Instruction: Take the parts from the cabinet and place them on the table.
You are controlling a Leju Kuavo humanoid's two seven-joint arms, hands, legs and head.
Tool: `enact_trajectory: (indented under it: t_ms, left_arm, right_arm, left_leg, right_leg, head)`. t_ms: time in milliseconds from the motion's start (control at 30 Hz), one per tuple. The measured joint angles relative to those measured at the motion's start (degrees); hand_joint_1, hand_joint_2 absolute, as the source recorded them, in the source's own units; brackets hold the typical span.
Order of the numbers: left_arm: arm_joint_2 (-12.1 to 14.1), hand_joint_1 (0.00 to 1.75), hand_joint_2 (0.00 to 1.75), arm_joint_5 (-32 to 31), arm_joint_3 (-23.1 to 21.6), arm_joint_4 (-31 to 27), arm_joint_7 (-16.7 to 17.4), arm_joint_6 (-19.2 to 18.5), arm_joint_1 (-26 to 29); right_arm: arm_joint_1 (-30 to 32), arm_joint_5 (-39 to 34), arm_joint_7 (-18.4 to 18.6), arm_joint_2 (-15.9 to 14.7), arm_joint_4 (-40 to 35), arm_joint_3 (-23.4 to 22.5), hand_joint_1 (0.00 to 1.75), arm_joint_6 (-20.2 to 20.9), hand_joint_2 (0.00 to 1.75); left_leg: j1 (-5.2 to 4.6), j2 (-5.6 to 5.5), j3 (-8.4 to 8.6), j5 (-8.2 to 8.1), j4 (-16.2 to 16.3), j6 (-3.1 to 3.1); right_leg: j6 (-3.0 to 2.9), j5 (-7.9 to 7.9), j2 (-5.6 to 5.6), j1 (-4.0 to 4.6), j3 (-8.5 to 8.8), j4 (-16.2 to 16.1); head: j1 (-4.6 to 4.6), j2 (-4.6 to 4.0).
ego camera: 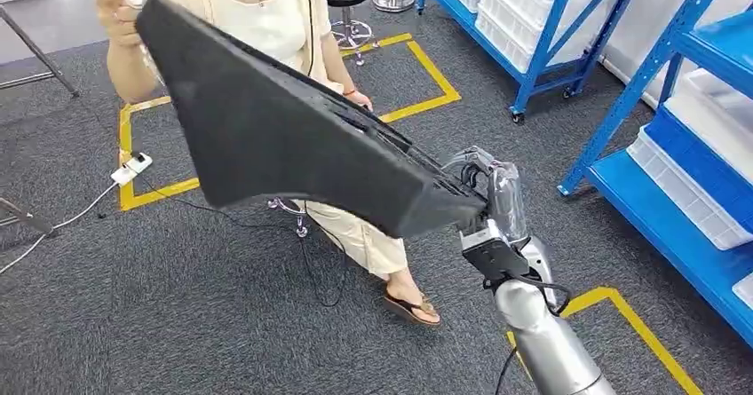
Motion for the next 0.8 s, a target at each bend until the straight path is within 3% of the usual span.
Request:
enact_trajectory:
  t_ms: [33, 67, 133, 167, 200, 233, 267, 300, 333, 367, 467, 500, 533, 567, 600, 667, 700, 733, 800]
  left_arm:
    - [-0.2, 0.0, 0.0, 0.0, 0.1, 0.0, 0.4, 0.5, 0.0]
    - [-0.2, 0.0, 0.0, 0.1, 0.2, 0.0, 0.7, 0.9, -0.2]
    - [-0.4, 0.0, 0.0, 0.8, 0.3, 0.0, 0.6, 1.5, -0.4]
    - [-0.5, 0.0, 0.0, 1.0, 0.5, 0.0, 0.3, 1.5, -0.4]
    - [-0.5, 0.0, 0.0, 1.2, 0.7, 0.0, 0.2, 1.5, -0.4]
    - [-0.5, 0.0, 0.0, 1.2, 0.8, 0.0, 0.0, 1.4, -0.4]
    - [-0.5, 0.0, 0.0, 1.2, 0.8, 0.0, -0.3, 1.3, -0.4]
    - [-0.5, 0.0, 0.0, 1.2, 0.9, 0.0, -0.4, 1.3, -0.4]
    - [-0.4, 0.0, 0.0, 1.2, 1.0, 0.0, -0.5, 1.1, -0.5]
    - [-0.3, 0.0, 0.0, 1.2, 1.0, -0.1, -0.5, 1.0, -0.7]
    - [-0.3, 0.0, 0.0, 1.2, 1.0, -0.1, -0.7, 0.8, -0.7]
    - [-0.2, 0.0, 0.0, 1.2, 1.1, -0.1, -0.7, 0.8, -0.7]
    - [-0.3, 0.0, 0.0, 1.2, 1.2, -0.1, -0.7, 0.9, -0.7]
    - [-0.4, 0.0, 0.0, 1.2, 1.3, -0.1, -0.6, 1.0, -0.7]
    - [-0.4, 0.0, 0.0, 1.2, 1.4, -0.1, -0.5, 1.2, -0.8]
    - [-0.6, 0.0, 0.0, 1.2, 1.5, -0.1, -0.2, 1.4, -0.9]
    - [-0.8, 0.0, 0.0, 1.2, 1.6, -0.1, -0.2, 1.7, -0.8]
    - [-0.9, 0.0, 0.0, 1.3, 1.6, 0.0, -0.2, 1.9, -0.8]
    - [-1.1, 0.0, 0.0, 1.3, 1.6, 0.0, -0.2, 2.2, -0.8]
  right_arm:
    - [0.0, 0.2, 0.2, 0.0, -0.5, 0.0, 1.75, 0.0, 1.75]
    - [0.1, 0.5, 0.2, 0.0, -1.1, 0.0, 1.75, 0.0, 1.75]
    - [0.1, 0.7, 0.4, 0.0, -1.5, 0.0, 1.75, 0.3, 1.75]
    - [0.0, 0.9, 0.5, 0.1, -1.5, 0.0, 1.75, 0.5, 1.75]
    - [0.0, 1.1, 0.5, 0.3, -1.5, 0.1, 1.75, 0.6, 1.75]
    - [-0.1, 1.3, 0.6, 0.4, -1.5, 0.1, 1.75, 0.6, 1.75]
    - [-0.4, 1.6, 0.6, 0.5, -1.5, 0.2, 1.75, 0.7, 1.75]
    - [-0.7, 1.7, 0.7, 0.6, -1.5, 0.4, 1.75, 0.7, 1.75]
    - [-1.0, 1.7, 0.7, 0.7, -1.5, 0.5, 1.75, 0.7, 1.75]
    - [-1.1, 1.7, 0.7, 0.8, -1.6, 0.5, 1.75, 0.7, 1.75]
    - [-1.5, 2.1, 1.0, 1.2, -1.7, 0.7, 1.75, 0.7, 1.75]
    - [-1.8, 2.3, 1.2, 1.4, -1.8, 0.9, 1.75, 0.7, 1.75]
    - [-2.1, 2.3, 1.4, 1.4, -1.9, 1.0, 1.75, 0.8, 1.75]
    - [-2.3, 2.5, 1.4, 1.4, -1.9, 1.0, 1.75, 0.8, 1.75]
    - [-2.5, 2.4, 1.4, 1.4, -1.9, 1.1, 1.75, 0.8, 1.75]
    - [-2.5, 2.4, 1.5, 1.4, -1.7, 1.2, 1.75, 0.8, 1.75]
    - [-2.6, 2.4, 1.5, 1.4, -1.5, 1.3, 1.75, 0.8, 1.75]
    - [-2.7, 2.4, 1.6, 1.4, -1.4, 1.5, 1.75, 0.8, 1.75]
    - [-3.2, 2.4, 1.6, 1.4, -1.1, 1.7, 1.75, 0.9, 1.75]
  left_leg:
    - [-0.19, 2.44, -0.43, -0.92, 1.2, -0.09]
    - [-0.25, 4.49, -1.93, -2.86, 4.4, -0.24]
    - [-0.2, 5.93, -6.56, -7.21, 13.9, -0.28]
    - [-0.22, 6.03, -8.29, -8.29, 17.4, -0.15]
    - [-0.27, 6.03, -8.89, -8.06, 18.5, 0.14]
    - [-0.47, 6.06, -8.1, -6.77, 16.9, 0.61]
    - [-0.81, 6.17, -5.96, -4.63, 12.8, 1.27]
    - [-1.44, 6.82, -2.46, -2.11, 6.7, 2.19]
    - [-2.41, 8.93, 0.27, -1.12, 2.1, 3.17]
    - [-2.76, 10.0, 0.47, -1.78, 1.5, 3.43]
    - [-3.27, 8.55, 0.28, -1.38, 0.8, 3.96]
    - [-3.25, 7.9, 0.62, -0.86, -0.2, 4.35]
    - [-2.37, 7.49, 1.75, 0.19, -1.6, 4.03]
    - [-2.22, 7.08, 1.98, 0.47, -2.3, 4.25]
    - [-2.08, 6.65, 1.92, 0.68, -2.3, 4.48]
    - [-1.87, 5.36, 1.78, 0.71, -2.3, 4.36]
    - [-1.69, 4.6, 1.75, 0.77, -2.2, 4.21]
    - [-1.5, 3.93, 1.76, 0.8, -2.2, 4.0]
    - [-0.81, 2.49, 1.73, 0.65, -1.7, 3.14]
  right_leg:
    - [-0.4, 0.1, -0.36, 0.26, 0.1, 0.0]
    - [-0.87, 0.06, -0.73, 0.54, 0.11, 0.0]
    - [-1.27, -0.12, -1.83, 1.31, 0.08, 0.0]
    - [-1.61, -0.17, -2.45, 1.7, 0.06, 0.0]
    - [-1.68, -0.21, -2.99, 2.01, 0.08, 0.0]
    - [-1.75, -0.26, -3.48, 2.31, 0.1, 0.0]
    - [-1.82, -0.3, -3.98, 2.52, 0.14, 0.0]
    - [-1.88, -0.34, -4.51, 2.65, 0.24, 0.0]
    - [-1.89, -0.35, -4.86, 2.6, 0.37, 0.0]
    - [-1.83, -0.39, -5.39, 2.97, 0.32, -0.1]
    - [-1.56, -0.43, -6.84, 2.6, 0.4, -0.5]
    - [-1.36, -0.33, -7.28, 3.03, 0.8, -0.8]
    - [-1.34, -0.8, -5.4, 2.87, 0.12, 0.1]
    - [-1.36, -2.02, -2.94, 2.73, -0.69, 2.3]
    - [-1.48, -3.85, -1.9, 2.4, -2.67, 6.4]
    - [-1.22, -6.82, -1.45, 1.9, -6.75, 14.6]
    - [-0.57, -6.98, -1.43, 1.56, -7.89, 16.7]
    - [0.2, -6.03, -1.43, 1.23, -7.39, 15.5]
    - [2.26, -1.94, -1.18, 0.29, -3.23, 6.6]
  head:
    - [-0.04, 0.0]
    - [-0.29, 0.0]
    - [-0.26, 0.0]
    - [-0.26, 0.0]
    - [-0.26, 0.0]
    - [-0.26, 0.0]
    - [-0.26, 0.0]
    - [-0.26, 0.0]
    - [-0.26, 0.0]
    - [-0.2, 0.0]
    - [-0.26, 0.0]
    - [-0.2, 0.0]
    - [-0.24, 0.0]
    - [-0.17, -0.02]
    - [-0.11, 0.0]
    - [-0.04, 0.0]
    - [-0.11, 0.0]
    - [-0.07, 0.0]
    - [-0.07, 0.0]
